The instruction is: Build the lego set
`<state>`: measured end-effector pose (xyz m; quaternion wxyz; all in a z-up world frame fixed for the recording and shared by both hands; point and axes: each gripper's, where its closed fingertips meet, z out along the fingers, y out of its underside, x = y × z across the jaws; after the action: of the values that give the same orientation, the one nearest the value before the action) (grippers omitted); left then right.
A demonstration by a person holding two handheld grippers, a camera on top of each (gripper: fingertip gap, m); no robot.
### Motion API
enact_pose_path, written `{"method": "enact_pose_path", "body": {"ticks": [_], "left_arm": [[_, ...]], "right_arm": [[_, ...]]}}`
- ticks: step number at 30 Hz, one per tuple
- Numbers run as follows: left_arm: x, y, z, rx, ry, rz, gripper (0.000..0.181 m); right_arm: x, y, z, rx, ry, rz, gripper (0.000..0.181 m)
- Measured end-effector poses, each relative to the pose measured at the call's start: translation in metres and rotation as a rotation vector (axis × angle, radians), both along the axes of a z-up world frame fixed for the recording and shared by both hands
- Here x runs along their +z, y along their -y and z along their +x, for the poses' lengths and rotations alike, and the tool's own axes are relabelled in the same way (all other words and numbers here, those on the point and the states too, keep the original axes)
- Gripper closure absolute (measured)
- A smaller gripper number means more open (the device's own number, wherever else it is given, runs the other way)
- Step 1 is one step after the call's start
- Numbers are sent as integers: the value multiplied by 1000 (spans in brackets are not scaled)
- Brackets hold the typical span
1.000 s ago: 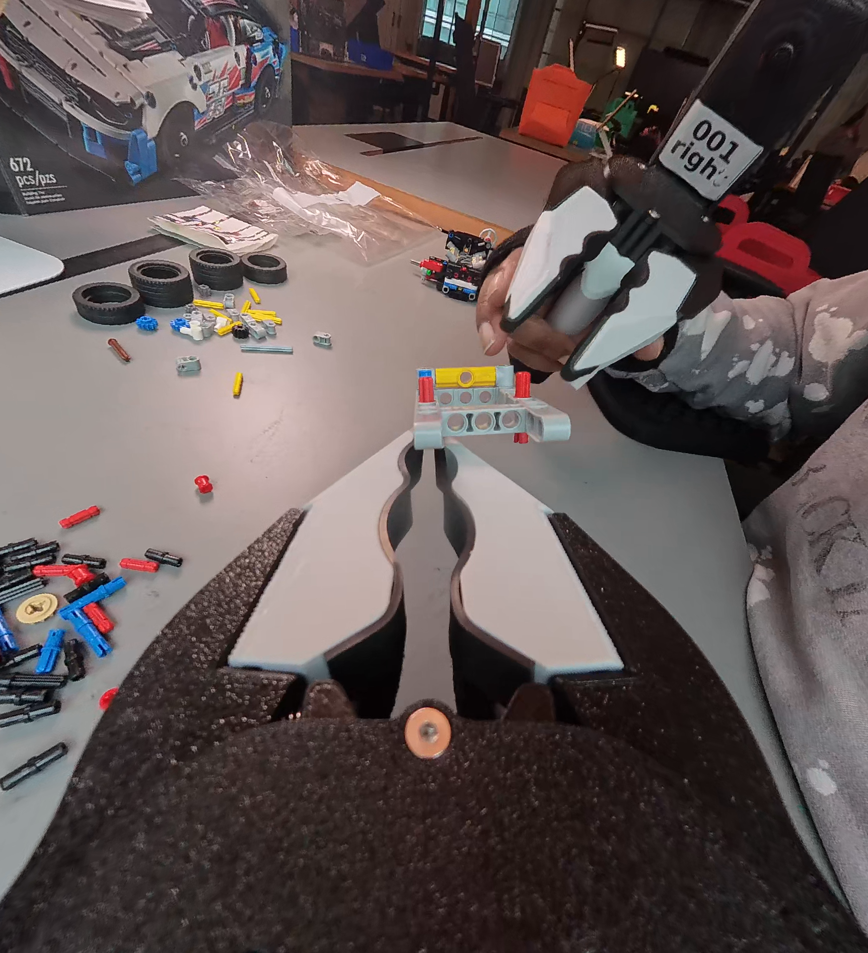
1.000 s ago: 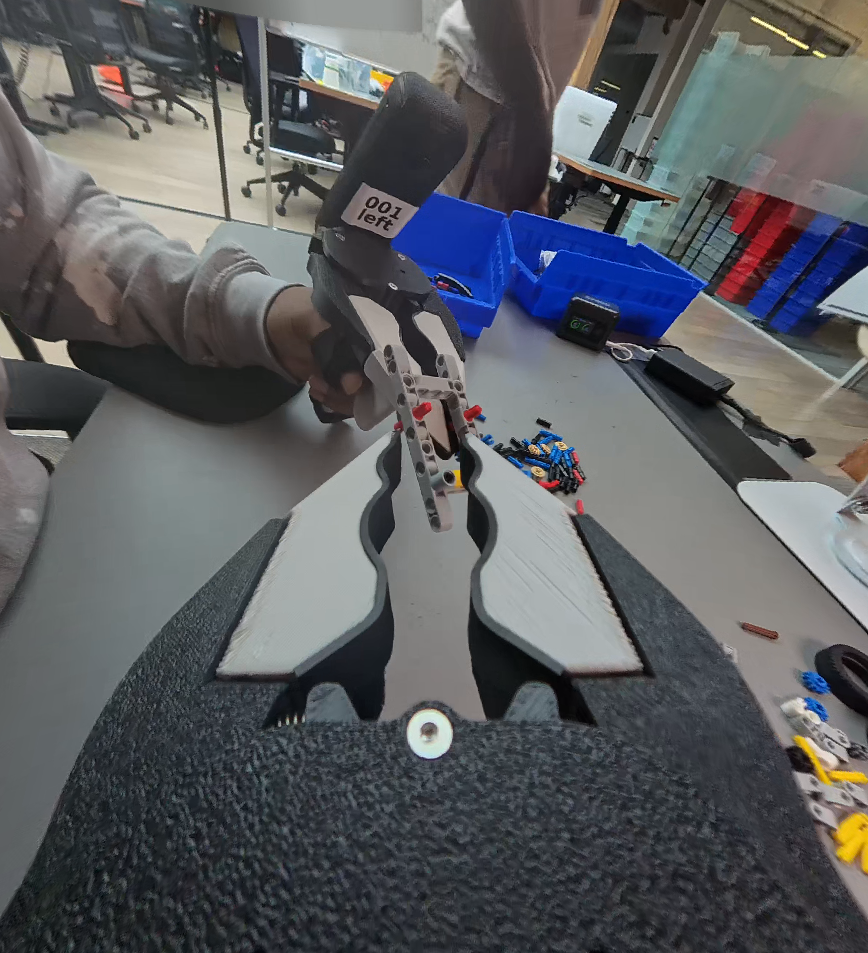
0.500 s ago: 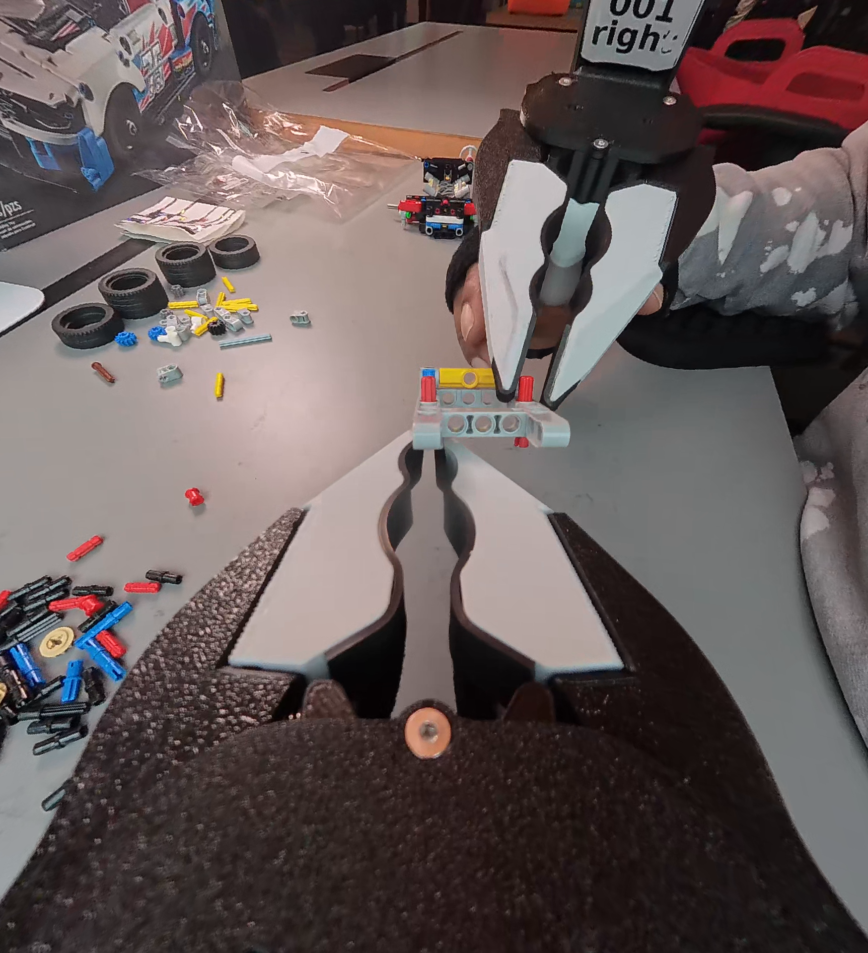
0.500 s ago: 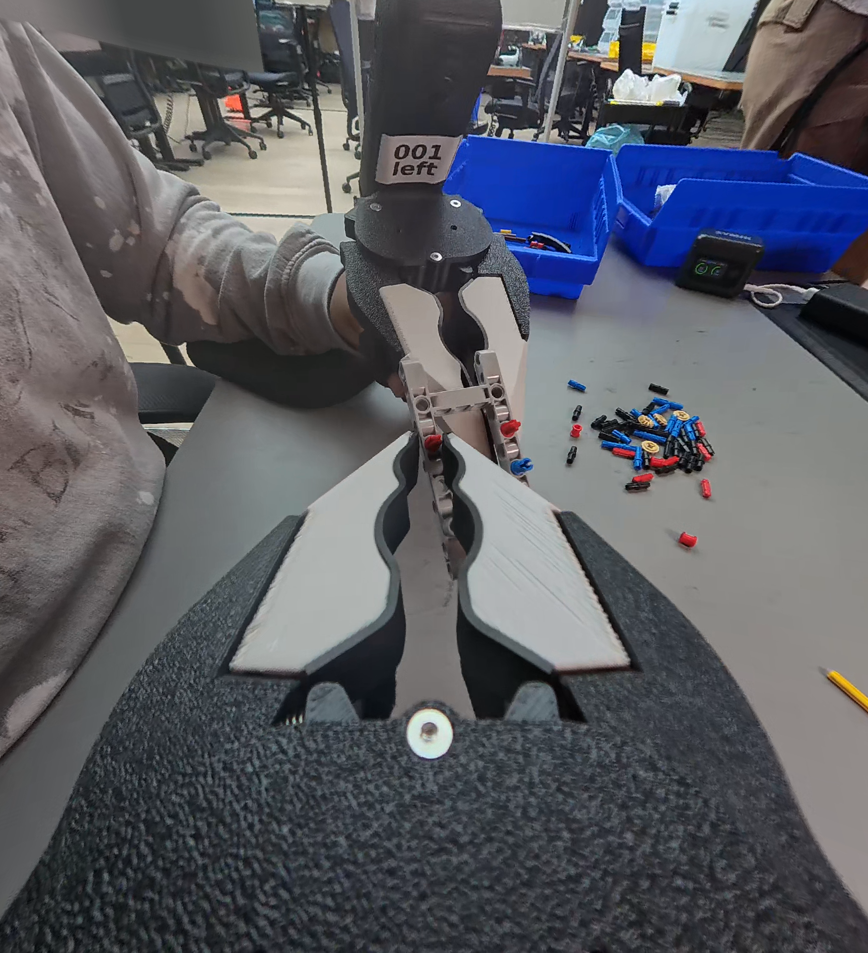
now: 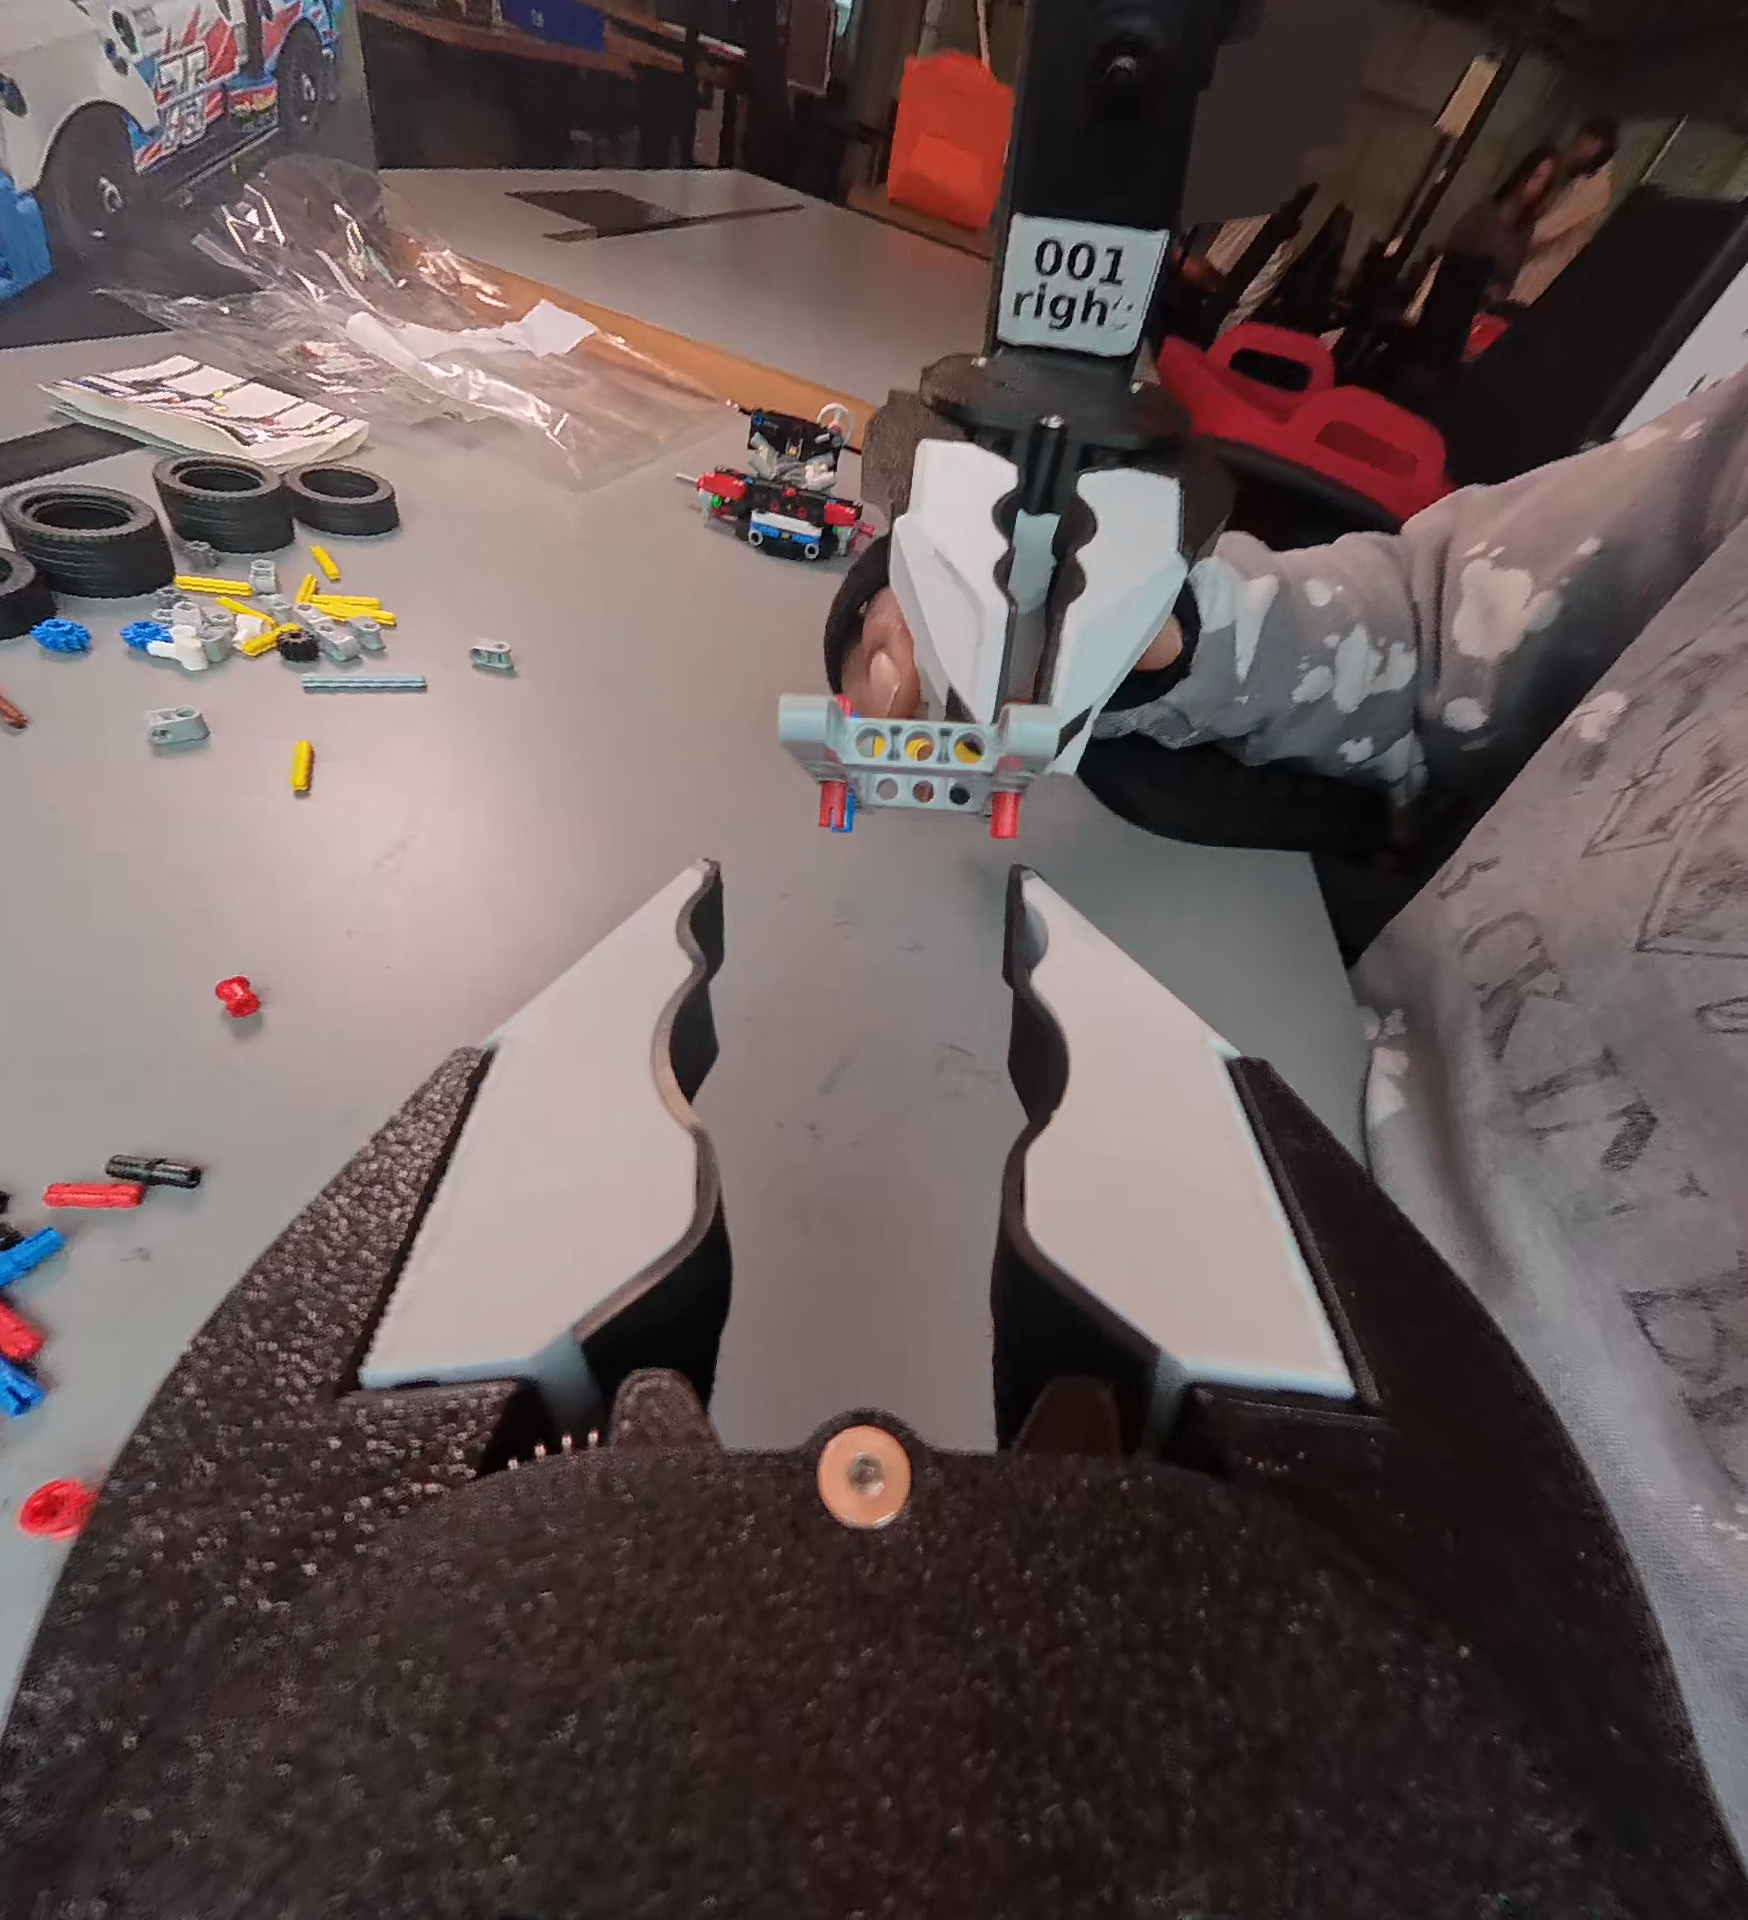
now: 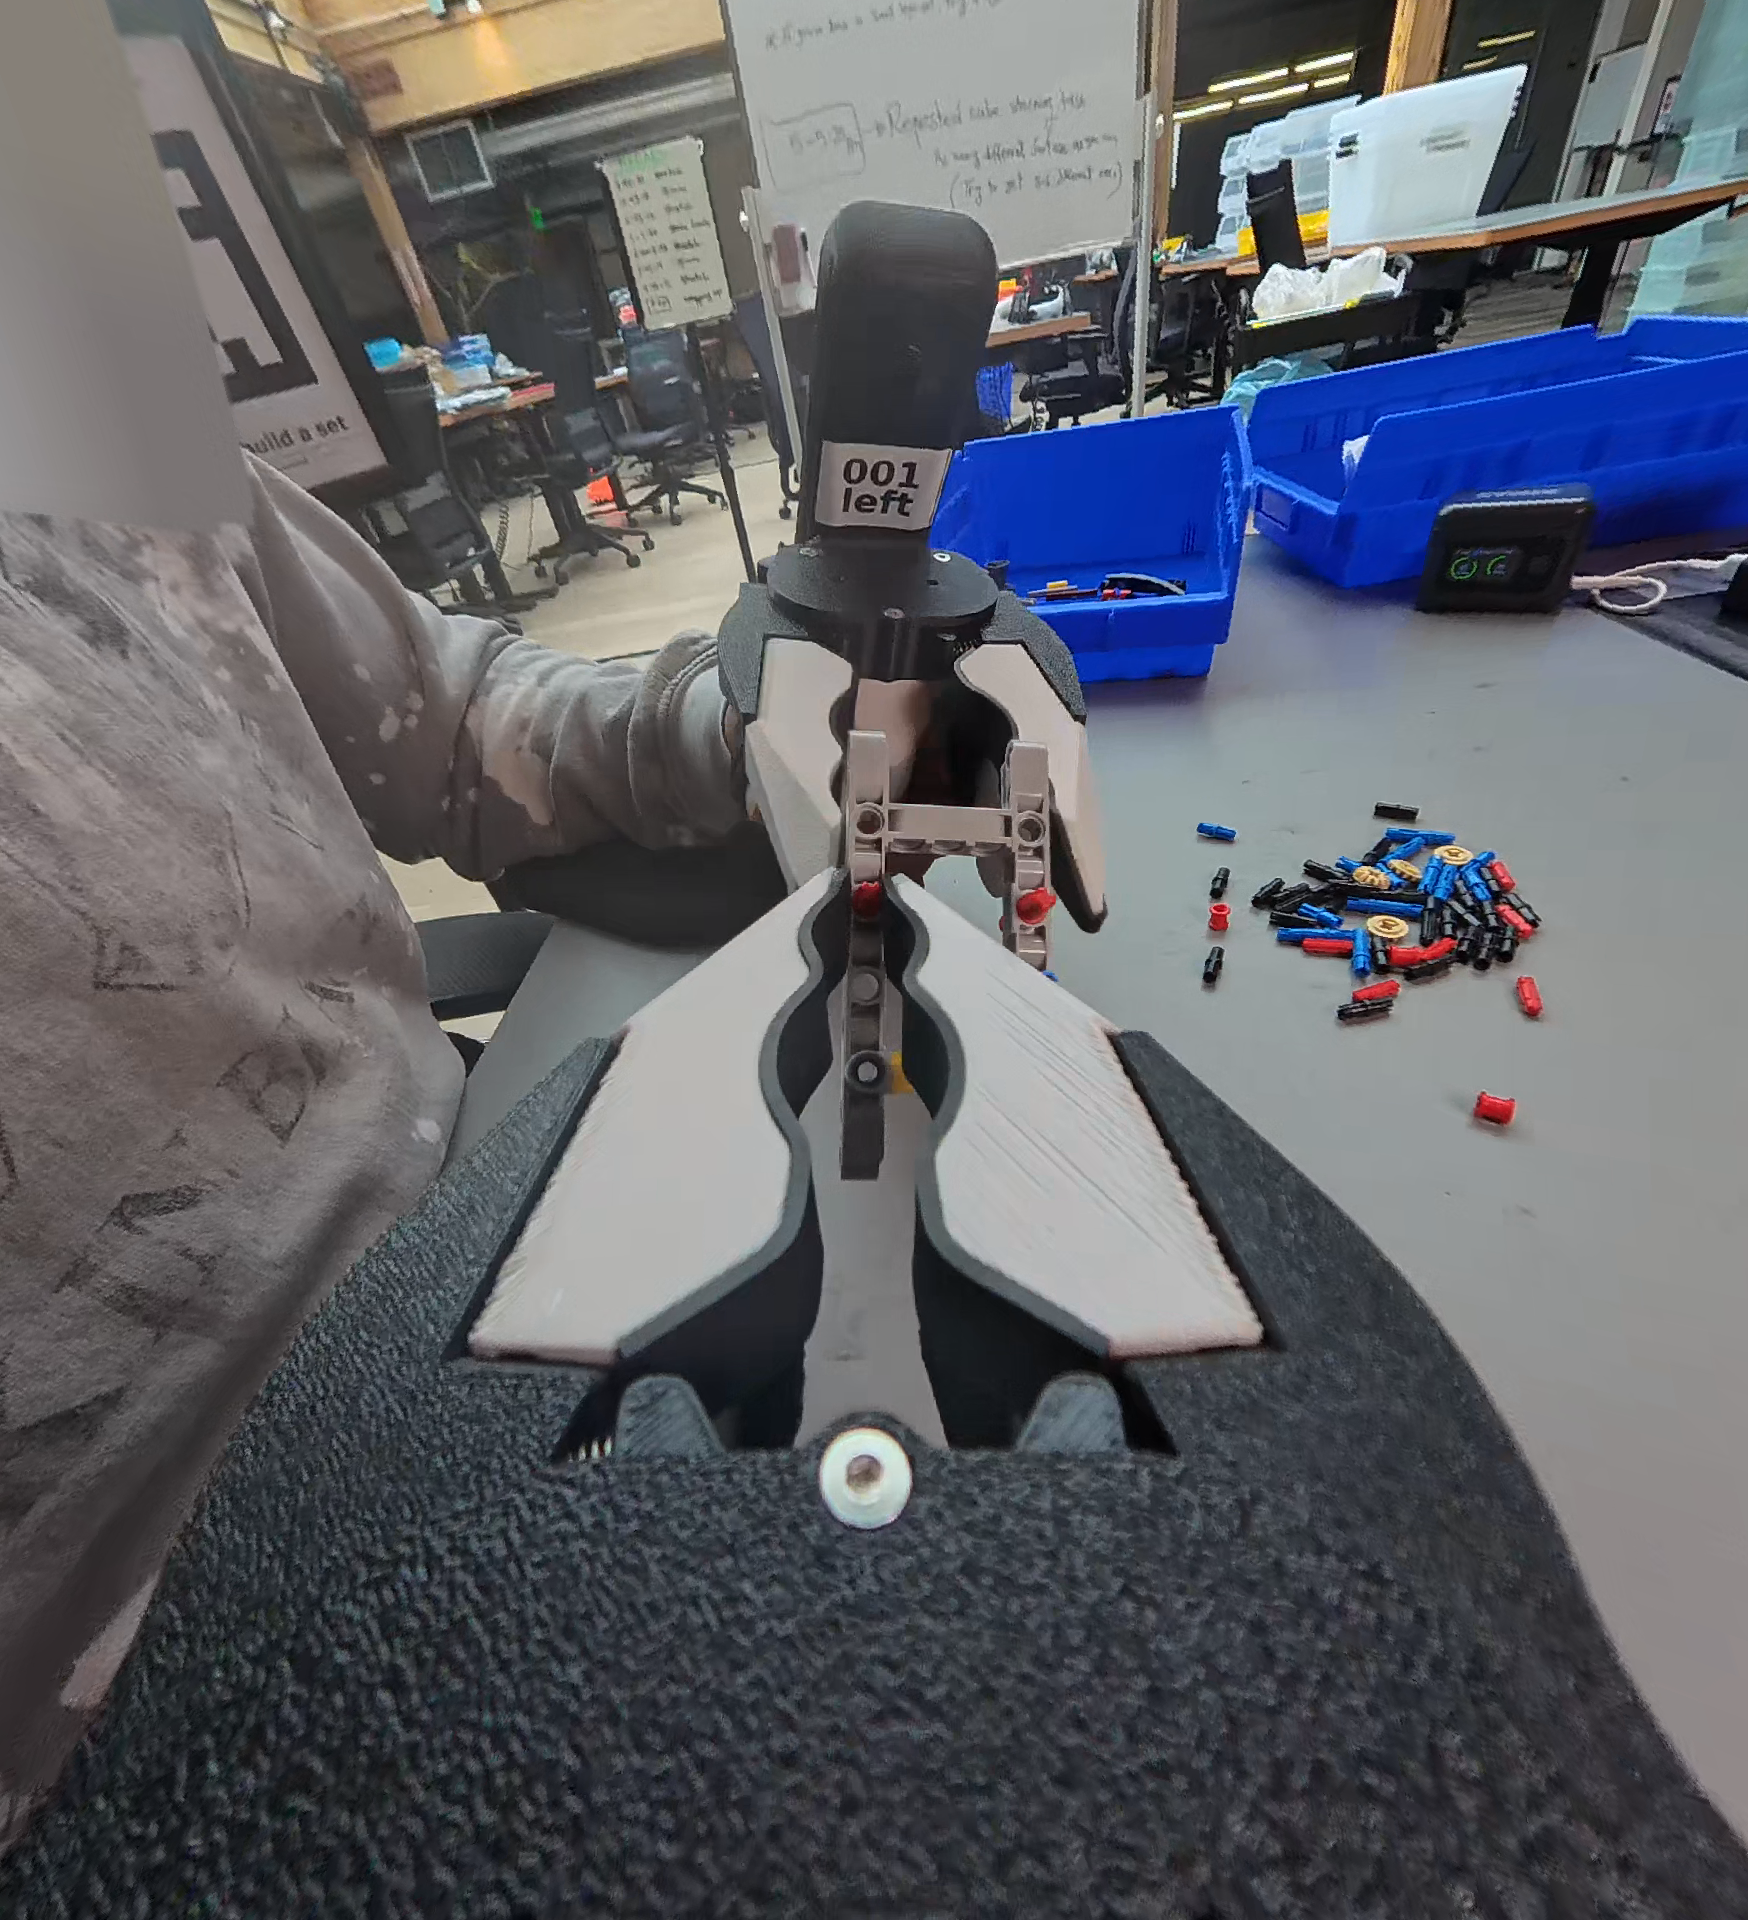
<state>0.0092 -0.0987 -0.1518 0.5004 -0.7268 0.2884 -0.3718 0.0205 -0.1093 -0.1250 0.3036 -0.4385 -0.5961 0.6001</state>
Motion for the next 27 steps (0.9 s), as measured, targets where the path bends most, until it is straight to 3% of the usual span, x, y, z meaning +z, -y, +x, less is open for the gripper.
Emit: {"method": "enact_pose_path", "body": {"ticks": [4,6,11,21,27], "left_arm": [[7,4,15,-48,40,6,115],[7,8,22,-81,31,13,127],[15,16,22,-121,62,33,134],[39,18,22,-99,75,140,136],[39,16,20,-79,49,141,136]], "right_arm": [[-8,10,-5,22,13,4,176],[-10,16,-6,40,11,12,177],[2,23,-3,71,-48,-16,178],[32,24,-2,139,-138,-339,181],[36,20,-2,151,-142,-398,181]]}}
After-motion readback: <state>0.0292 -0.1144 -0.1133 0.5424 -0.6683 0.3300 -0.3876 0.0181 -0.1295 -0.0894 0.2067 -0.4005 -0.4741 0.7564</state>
